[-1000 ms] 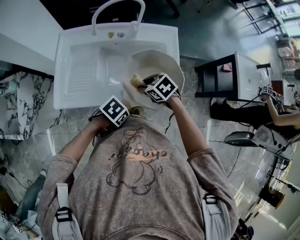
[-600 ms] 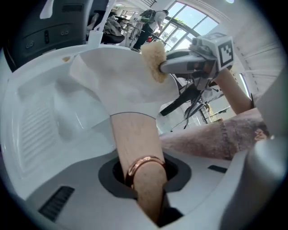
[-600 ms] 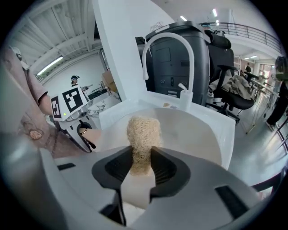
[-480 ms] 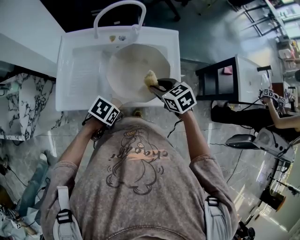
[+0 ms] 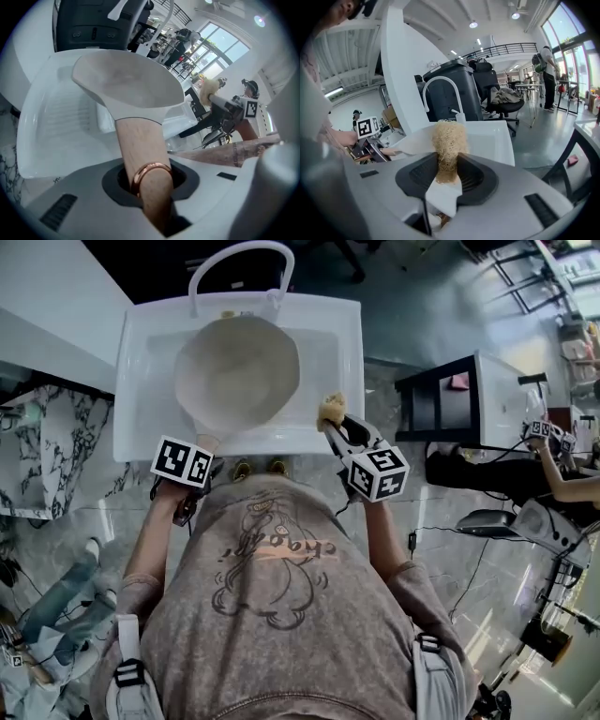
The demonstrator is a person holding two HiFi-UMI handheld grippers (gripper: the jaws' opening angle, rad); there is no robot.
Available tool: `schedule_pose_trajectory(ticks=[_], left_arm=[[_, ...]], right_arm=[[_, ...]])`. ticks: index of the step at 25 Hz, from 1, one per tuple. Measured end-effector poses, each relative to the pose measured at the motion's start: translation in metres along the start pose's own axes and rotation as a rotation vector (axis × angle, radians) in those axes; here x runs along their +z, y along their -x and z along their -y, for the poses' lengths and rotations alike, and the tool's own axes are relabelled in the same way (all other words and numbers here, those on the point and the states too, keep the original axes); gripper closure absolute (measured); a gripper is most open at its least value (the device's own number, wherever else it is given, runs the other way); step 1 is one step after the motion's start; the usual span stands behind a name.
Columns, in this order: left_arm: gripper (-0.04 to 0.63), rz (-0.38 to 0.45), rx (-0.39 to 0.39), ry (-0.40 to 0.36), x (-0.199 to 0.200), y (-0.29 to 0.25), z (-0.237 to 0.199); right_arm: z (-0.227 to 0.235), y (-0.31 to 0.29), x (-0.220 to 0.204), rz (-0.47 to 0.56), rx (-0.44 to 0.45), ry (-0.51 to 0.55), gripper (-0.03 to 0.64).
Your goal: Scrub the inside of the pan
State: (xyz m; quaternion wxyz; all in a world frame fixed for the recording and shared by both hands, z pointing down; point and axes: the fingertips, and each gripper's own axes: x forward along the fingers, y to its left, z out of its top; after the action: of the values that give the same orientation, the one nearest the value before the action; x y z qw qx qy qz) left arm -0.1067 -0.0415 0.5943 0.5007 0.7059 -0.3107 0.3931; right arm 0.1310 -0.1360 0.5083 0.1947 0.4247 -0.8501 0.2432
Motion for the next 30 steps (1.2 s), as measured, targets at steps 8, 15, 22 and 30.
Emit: schedule_pose_trajectory(ticks=[8,15,22,30], left_arm=[[0.495,0.116,0.027,0.113,0.022,0.016,-0.016],[0.494,0.147,0.062,0.130,0.021,0.025,-0.021],[0.492,0.152,0.058,0.144,0.022,0.026,-0.015],[0.491,0.162,0.053,0.153,0.024,0.027,-0.017]], right_arm=[[0.004,-0.016,-0.038,-0.051,-0.030,-0.067,0.476],[0.000,-0.025,-0.042,-0.074,-0.018,-0.051,0.476],[0.001,-0.028,-0.043,-0.104,-0.005,-0.044,0.479],[-0.002,-0.034,-0.041,-0.105,0.009,-0.034,0.477]])
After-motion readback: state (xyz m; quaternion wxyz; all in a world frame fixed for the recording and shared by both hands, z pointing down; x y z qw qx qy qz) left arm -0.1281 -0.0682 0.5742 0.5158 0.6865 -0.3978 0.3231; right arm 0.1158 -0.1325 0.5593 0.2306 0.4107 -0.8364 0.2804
